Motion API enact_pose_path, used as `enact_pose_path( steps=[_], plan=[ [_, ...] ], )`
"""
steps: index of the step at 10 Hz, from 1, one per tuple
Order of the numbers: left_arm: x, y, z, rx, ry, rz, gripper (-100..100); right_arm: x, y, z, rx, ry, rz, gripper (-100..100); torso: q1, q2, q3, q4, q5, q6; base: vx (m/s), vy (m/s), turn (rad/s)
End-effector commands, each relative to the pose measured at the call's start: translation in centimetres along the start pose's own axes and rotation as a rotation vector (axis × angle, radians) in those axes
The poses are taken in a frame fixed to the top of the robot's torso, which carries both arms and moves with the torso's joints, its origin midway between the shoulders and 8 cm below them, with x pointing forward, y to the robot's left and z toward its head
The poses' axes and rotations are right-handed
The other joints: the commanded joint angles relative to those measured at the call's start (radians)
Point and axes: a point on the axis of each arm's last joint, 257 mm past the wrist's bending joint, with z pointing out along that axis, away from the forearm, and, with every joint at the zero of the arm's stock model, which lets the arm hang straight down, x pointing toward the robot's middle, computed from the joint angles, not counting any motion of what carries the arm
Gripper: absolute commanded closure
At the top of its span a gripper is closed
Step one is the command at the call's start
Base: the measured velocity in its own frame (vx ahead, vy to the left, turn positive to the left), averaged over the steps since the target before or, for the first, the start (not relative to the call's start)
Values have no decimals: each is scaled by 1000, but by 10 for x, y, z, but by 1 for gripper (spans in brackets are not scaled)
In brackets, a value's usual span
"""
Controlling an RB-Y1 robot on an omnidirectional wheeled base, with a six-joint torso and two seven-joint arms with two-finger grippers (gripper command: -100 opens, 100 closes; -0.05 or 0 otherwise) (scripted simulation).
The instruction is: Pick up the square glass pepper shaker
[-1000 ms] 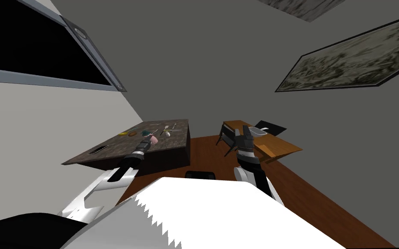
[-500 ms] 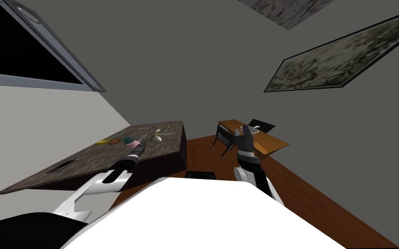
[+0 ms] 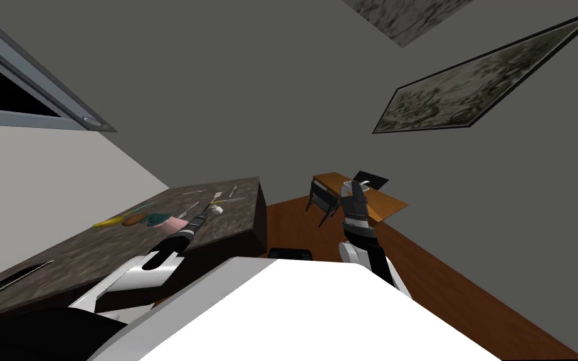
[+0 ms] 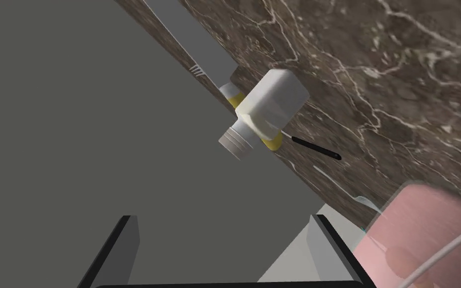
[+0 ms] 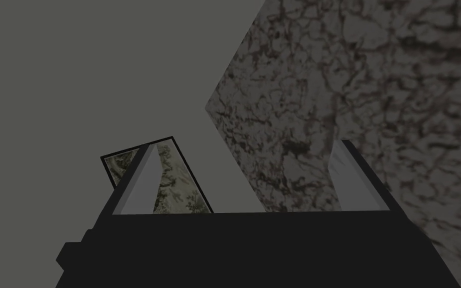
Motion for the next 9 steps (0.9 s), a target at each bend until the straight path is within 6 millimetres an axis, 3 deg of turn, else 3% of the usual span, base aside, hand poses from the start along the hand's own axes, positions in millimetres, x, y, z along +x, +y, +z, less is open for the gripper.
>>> enact_pose_path(
  steps=[1,2,9],
  plan=[
    [1,24,2,-58,9,63,-100,0,0,0,0,0,0,0,0,0,0,0,0,0,116,26,-171],
    [1,24,2,-58,9,69,-100,0,0,0,0,0,0,0,1,-1,0,0,0,0,72,24,-37],
    [-5,100,-8,-236,57,283,-100,0,0,0,0,0,0,0,2,2,1,0,0,-1,79,38,-105]
  ],
)
